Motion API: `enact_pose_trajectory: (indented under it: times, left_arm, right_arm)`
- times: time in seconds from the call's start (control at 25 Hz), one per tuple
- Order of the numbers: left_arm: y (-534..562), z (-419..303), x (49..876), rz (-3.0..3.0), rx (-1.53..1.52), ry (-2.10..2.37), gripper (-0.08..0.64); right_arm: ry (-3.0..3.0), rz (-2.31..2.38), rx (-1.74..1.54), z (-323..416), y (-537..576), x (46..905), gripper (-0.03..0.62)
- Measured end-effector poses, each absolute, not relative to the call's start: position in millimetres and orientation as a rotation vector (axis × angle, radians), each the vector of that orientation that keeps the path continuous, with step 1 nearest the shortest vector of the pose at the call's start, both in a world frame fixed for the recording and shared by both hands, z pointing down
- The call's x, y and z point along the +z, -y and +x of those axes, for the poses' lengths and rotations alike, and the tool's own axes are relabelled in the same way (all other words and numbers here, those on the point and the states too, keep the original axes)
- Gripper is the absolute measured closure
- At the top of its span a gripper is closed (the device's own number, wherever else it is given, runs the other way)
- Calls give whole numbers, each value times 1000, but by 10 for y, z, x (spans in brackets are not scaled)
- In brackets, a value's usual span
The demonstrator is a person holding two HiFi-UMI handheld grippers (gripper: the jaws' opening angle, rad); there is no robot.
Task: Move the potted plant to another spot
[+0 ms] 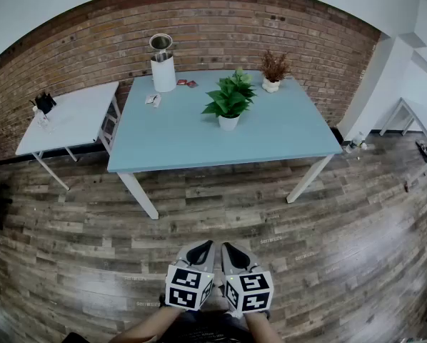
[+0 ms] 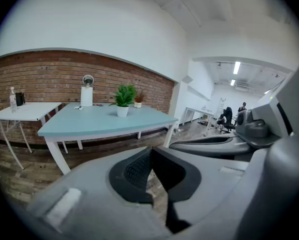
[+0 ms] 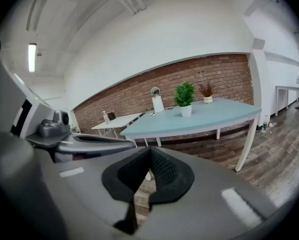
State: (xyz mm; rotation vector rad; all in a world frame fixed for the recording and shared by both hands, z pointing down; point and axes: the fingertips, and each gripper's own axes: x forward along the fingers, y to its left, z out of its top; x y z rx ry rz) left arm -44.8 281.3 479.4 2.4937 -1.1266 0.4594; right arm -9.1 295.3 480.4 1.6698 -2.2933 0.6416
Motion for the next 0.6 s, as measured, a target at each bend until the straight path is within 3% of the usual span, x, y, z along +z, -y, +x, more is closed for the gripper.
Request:
enact_pose_trajectory:
  times: [0.6]
  left_arm:
    - [-2742, -732, 4785, 2549, 450, 1037, 558]
  right_arm:
    - [2246, 1729, 591, -412, -2851, 4745, 586]
